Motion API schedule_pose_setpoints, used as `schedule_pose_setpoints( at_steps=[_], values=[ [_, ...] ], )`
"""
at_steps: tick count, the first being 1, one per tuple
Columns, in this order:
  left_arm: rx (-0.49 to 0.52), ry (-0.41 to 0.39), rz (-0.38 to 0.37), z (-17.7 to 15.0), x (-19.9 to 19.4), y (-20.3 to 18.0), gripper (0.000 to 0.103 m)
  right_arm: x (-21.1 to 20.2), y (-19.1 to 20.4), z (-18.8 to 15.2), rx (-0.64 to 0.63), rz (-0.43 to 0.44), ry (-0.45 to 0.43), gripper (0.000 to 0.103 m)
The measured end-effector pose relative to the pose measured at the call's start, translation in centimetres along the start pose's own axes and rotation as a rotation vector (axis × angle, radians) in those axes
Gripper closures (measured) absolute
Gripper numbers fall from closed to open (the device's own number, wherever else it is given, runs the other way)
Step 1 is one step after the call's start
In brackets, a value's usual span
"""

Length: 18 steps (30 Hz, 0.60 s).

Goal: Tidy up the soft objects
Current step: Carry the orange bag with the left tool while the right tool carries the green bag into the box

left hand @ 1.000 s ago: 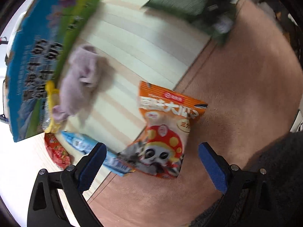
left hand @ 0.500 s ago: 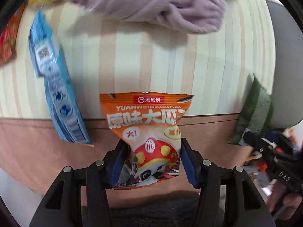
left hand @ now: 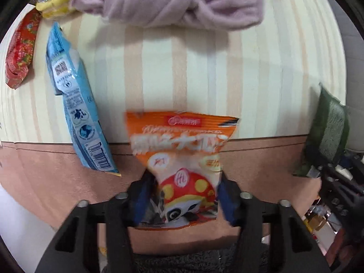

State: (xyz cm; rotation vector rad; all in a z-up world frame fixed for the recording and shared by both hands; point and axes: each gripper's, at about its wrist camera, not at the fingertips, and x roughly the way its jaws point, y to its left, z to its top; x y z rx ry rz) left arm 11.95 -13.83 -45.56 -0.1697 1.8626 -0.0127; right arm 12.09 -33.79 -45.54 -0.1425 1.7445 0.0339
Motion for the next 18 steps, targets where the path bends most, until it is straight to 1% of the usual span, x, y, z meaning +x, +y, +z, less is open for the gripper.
schedule_pose_setpoints(
  at_steps=[1, 2, 3, 5, 7, 8, 10, 13, 14, 16, 18],
  values=[
    [-0.005, -0.004, -0.013, -0.2, -0.1, -0.1, 0.06, 0.1, 0.1, -0.3, -0.005, -0.004, 0.001, 0.059],
    [-0.012, -0.011, -0.024, -0.3, -0.3, -0.2, 0.06, -0.1, 0.2, -0.5, -0.01, -0.016, -0.008, 0.06],
    [-0.015, -0.017, -0.036, -0.4, -0.7, -0.2, 0.061, -0.3, 0.7, -0.7, -0.022, -0.014, -0.014, 0.062],
    [-0.024, -0.022, -0.069, -0.7, -1.5, -0.4, 0.063, -1.3, 1.2, -1.2, -0.035, 0.024, -0.015, 0.066],
    [-0.033, -0.042, -0.101, -1.1, -2.9, -0.5, 0.064, -2.7, 1.2, -1.6, -0.044, 0.067, -0.02, 0.068],
    [-0.036, -0.069, -0.123, -1.3, -4.3, -0.7, 0.064, -3.5, 1.6, -1.7, -0.046, 0.094, -0.024, 0.068],
    [-0.04, -0.129, -0.162, -1.4, -7.2, -0.8, 0.064, -5.2, 2.7, -0.8, -0.05, 0.171, -0.042, 0.069],
    [-0.052, -0.234, -0.219, -1.0, -12.4, -0.1, 0.064, -10.0, 3.3, 0.0, -0.068, 0.261, -0.109, 0.069],
    [-0.061, -0.276, -0.244, -0.4, -14.6, 0.1, 0.064, -11.6, 3.6, 0.3, -0.077, 0.282, -0.142, 0.069],
    [-0.061, -0.322, -0.275, 1.0, -17.6, 0.7, 0.064, -15.0, 3.7, 1.8, -0.089, 0.323, -0.208, 0.069],
    [-0.053, -0.377, -0.278, 3.8, -21.5, 1.9, 0.064, -18.0, 4.7, 3.2, -0.099, 0.355, -0.257, 0.069]
  ],
)
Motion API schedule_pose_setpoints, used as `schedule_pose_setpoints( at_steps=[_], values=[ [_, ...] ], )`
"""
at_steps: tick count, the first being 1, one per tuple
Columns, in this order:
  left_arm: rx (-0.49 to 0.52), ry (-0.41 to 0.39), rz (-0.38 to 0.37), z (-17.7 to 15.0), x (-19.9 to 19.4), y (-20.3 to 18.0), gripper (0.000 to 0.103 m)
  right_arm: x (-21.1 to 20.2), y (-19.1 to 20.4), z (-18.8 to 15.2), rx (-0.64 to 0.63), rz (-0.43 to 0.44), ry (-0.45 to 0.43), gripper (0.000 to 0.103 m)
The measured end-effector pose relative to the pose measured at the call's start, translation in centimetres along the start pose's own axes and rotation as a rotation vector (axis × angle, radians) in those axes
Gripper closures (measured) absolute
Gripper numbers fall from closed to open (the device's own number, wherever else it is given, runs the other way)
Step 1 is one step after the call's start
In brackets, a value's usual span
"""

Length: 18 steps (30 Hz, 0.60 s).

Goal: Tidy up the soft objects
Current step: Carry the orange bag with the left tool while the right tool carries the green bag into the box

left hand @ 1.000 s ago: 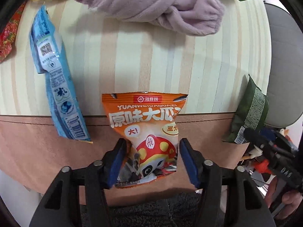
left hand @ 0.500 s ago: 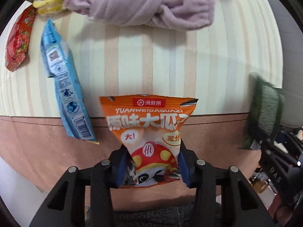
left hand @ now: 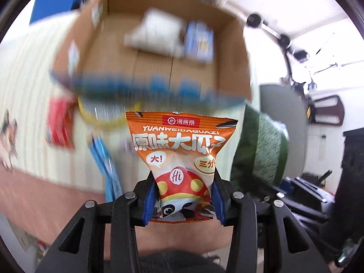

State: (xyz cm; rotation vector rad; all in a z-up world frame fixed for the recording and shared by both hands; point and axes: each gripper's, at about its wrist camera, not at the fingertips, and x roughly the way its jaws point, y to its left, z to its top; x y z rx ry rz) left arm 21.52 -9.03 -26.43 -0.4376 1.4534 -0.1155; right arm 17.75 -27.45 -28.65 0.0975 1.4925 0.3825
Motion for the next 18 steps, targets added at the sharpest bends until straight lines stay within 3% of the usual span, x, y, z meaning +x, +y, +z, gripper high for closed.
schedule_pose_setpoints(
  at_steps=[3, 4, 6, 10, 15, 18],
  values=[
    [0.027, -0.068, 0.037, 5.3, -2.5, 1.1, 0.064, -1.5, 2.3, 6.1, -0.018, -0.009, -0.041, 0.069],
    [0.03, -0.081, 0.05, 7.4, -3.4, 3.6, 0.064, -1.6, 2.9, 7.6, -0.02, -0.026, -0.054, 0.069],
    [0.034, -0.083, 0.079, 11.4, -3.5, 4.9, 0.064, -0.9, 4.6, 10.2, -0.023, -0.077, -0.085, 0.069],
    [0.019, -0.046, 0.163, 17.9, -0.2, 7.3, 0.064, 1.1, 4.9, 16.6, -0.002, -0.167, -0.063, 0.069],
    [0.016, 0.034, 0.254, 24.3, 3.6, 10.2, 0.064, 7.7, 4.2, 20.3, 0.017, -0.24, 0.042, 0.069],
    [0.012, 0.079, 0.306, 25.7, 5.6, 11.0, 0.064, 11.4, 3.8, 20.3, 0.01, -0.269, 0.093, 0.069]
  ],
)
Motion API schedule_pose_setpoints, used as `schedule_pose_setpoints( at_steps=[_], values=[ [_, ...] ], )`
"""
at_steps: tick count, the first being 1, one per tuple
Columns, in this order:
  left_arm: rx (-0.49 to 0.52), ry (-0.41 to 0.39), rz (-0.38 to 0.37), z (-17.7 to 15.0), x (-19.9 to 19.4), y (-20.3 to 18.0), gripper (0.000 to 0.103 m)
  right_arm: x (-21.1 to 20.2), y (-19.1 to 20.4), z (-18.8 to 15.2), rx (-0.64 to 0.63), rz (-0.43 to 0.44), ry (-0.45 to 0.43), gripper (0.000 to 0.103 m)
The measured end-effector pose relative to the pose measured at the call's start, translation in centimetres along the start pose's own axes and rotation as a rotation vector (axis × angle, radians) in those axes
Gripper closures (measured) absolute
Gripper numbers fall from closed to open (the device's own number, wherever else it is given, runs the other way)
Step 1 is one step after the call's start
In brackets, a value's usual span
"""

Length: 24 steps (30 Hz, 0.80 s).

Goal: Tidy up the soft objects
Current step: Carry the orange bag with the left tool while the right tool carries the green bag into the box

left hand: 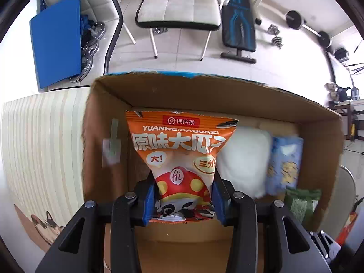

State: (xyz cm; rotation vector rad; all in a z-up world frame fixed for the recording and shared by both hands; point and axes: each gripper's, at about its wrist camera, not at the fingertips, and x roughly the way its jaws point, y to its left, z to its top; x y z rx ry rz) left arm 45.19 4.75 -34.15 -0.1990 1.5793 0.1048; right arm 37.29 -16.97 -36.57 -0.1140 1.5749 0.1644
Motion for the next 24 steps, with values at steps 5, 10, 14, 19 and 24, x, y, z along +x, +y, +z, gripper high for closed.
schedule_pose_setpoints(
  at_steps=[5, 10, 14, 19, 24],
  values=[
    [0.026, 0.078, 0.035, 1.3, 3.5, -0.7, 0.064, 3.5, 0.8, 1.0, -0.018, -0.015, 0.068, 0.07],
    [0.018, 0.107, 0.041, 2.5, 5.7, -1.1, 0.064, 4.8, 1.5, 1.4, -0.047, 0.007, 0.105, 0.071],
    [0.017, 0.117, 0.037, 2.5, 5.7, -1.2, 0.064, 5.3, 1.7, 1.7, -0.057, 0.017, 0.12, 0.07],
    [0.007, 0.126, 0.017, 2.9, 5.8, -0.7, 0.062, 5.7, 1.9, 2.4, -0.063, 0.024, 0.143, 0.068],
    [-0.014, 0.072, -0.009, 2.6, 2.6, 0.3, 0.056, 3.9, 1.4, 3.5, -0.043, 0.059, 0.113, 0.044]
  ],
)
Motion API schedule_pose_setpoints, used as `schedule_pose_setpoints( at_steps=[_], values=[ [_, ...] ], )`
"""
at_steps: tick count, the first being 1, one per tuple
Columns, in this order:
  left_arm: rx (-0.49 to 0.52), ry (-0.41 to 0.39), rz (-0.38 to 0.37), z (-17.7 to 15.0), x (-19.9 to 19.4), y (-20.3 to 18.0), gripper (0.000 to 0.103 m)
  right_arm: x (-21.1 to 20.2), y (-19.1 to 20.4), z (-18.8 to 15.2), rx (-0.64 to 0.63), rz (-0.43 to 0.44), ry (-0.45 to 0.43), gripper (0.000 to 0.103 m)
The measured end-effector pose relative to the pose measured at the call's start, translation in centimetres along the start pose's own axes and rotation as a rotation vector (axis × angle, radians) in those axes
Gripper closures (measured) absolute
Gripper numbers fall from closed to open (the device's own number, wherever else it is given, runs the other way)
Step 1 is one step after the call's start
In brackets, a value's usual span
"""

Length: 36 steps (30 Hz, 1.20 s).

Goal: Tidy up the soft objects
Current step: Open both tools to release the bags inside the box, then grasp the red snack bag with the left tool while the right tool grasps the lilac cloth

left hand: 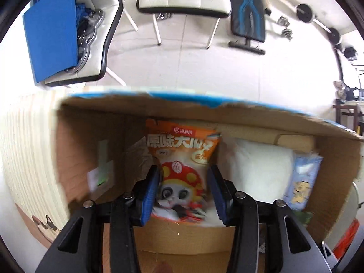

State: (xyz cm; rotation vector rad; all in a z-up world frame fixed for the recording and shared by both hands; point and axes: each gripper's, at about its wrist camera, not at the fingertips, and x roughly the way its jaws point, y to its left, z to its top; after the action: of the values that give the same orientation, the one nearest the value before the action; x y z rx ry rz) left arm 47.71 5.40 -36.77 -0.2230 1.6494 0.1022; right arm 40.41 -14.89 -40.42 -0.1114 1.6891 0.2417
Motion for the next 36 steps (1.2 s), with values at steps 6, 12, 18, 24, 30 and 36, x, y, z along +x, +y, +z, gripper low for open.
schedule_pose_setpoints(
  at_steps=[6, 12, 18, 24, 30, 36],
  values=[
    [0.067, -0.144, -0.021, -3.2, -6.5, -0.3, 0.021, -4.9, 0.3, -0.2, -0.043, -0.041, -0.103, 0.026],
    [0.085, -0.286, -0.002, -10.0, -10.7, 0.1, 0.005, -8.6, 1.2, -2.0, -0.027, -0.085, -0.216, 0.0],
    [0.055, -0.345, -0.008, -15.0, -12.2, 1.5, 0.005, -10.8, 1.4, -4.1, 0.002, -0.115, -0.302, 0.0],
    [0.024, -0.412, -0.003, -17.9, -13.8, 2.1, 0.005, -13.3, 2.8, -6.6, 0.002, -0.106, -0.431, 0.0],
    [0.008, -0.461, 0.02, -20.6, -15.1, 2.9, 0.005, -15.3, 4.8, -8.2, -0.062, -0.076, -0.487, 0.0],
    [-0.056, -0.513, 0.173, -27.3, -13.4, 6.9, 0.005, -13.4, 10.5, -12.8, -0.426, -0.099, -0.431, 0.0]
  ],
)
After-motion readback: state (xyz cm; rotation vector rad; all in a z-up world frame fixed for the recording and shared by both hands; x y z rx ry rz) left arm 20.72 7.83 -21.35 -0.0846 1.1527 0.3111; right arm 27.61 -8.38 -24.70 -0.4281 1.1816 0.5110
